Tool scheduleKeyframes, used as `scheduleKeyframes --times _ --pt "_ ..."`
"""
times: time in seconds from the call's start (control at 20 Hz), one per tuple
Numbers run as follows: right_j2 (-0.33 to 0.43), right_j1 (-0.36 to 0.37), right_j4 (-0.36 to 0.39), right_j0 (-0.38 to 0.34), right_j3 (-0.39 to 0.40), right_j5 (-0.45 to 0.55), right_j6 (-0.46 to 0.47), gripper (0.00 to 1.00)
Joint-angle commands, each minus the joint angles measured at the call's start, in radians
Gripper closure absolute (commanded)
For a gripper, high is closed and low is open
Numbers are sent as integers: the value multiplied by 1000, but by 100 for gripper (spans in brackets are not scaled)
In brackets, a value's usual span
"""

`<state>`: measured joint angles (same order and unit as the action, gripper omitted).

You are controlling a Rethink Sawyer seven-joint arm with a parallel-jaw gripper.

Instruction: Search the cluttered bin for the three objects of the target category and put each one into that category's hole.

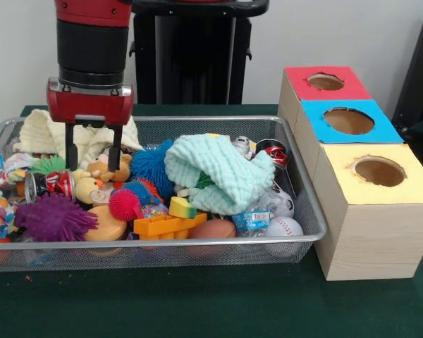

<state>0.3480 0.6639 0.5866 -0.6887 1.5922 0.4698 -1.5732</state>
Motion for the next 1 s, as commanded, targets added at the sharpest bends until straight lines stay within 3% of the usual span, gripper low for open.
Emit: scheduleKeyframes --times 0.05,0.1,0.25,0.4,0.55,0.75,1.0 --pt "-86 -27 -184 48 -50 277 -243 0" --pt "-14 46 -214 -8 20 346 -108 0" --pt "-32 196 -274 15 83 443 -94 0" --pt "-44 263 -319 29 81 556 -76 0" --pt "-49 296 -332 32 95 573 -78 0" --pt "-51 266 -313 34 91 532 -88 0" --pt "-47 134 -249 12 82 299 -103 0"
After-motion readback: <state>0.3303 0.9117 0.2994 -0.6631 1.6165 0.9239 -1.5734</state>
